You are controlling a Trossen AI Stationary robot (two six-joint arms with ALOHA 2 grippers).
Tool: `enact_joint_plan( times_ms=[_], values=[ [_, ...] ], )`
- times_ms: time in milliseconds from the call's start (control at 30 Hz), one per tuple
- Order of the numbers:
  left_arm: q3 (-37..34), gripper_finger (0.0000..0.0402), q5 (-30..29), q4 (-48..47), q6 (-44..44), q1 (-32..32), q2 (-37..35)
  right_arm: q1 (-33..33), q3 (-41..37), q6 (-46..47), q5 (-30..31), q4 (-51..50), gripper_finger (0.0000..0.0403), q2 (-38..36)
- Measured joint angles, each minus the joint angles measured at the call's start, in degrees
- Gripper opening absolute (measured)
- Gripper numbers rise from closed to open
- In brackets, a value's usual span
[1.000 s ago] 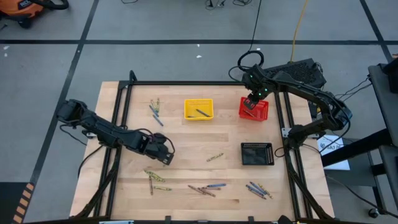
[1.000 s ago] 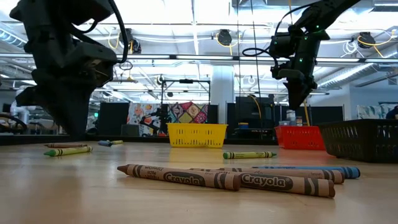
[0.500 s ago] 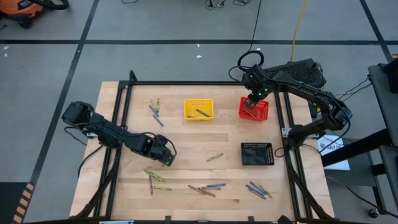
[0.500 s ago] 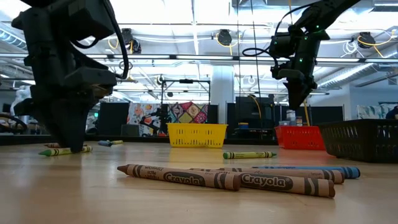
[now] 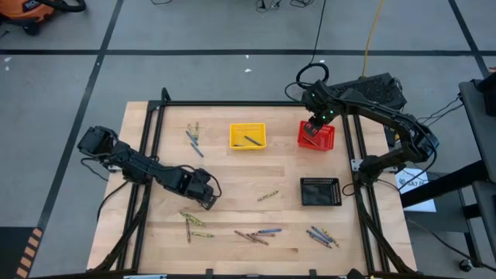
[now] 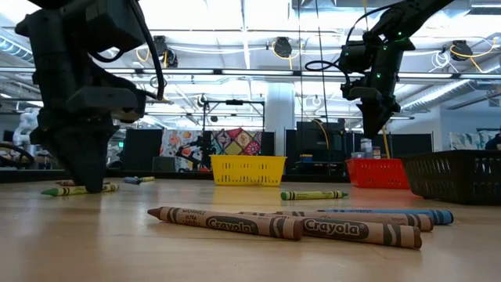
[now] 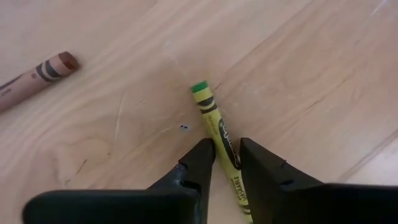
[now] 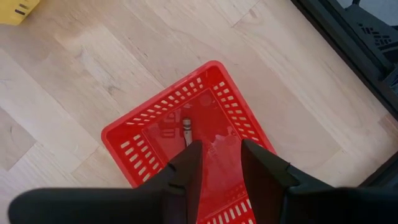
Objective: Sort crayons
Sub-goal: Put the green crayon into the black bin
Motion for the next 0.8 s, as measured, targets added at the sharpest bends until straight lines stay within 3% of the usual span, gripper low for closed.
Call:
enact_joint_plan(
  times_ms=[200,633,800],
  values=[
    [-0.02,0.0009,0.69,-0.32,3.04,0.04,0.00,-0.02,0.00,0.08,-0.04,-0.15,0.0098,0.00],
    [-0.59,0.0009,0.63,-0.70,8.90,0.15,-4.19,-0.01,0.00,2.78,-0.25,-0.17,0.0098,0.00],
    [-0.49,0.0009,-1.27,0.07,10.27,0.82,-9.33,-0.02,0.00,0.62,-7.81,-0.15,0.0098,0.00]
  ],
)
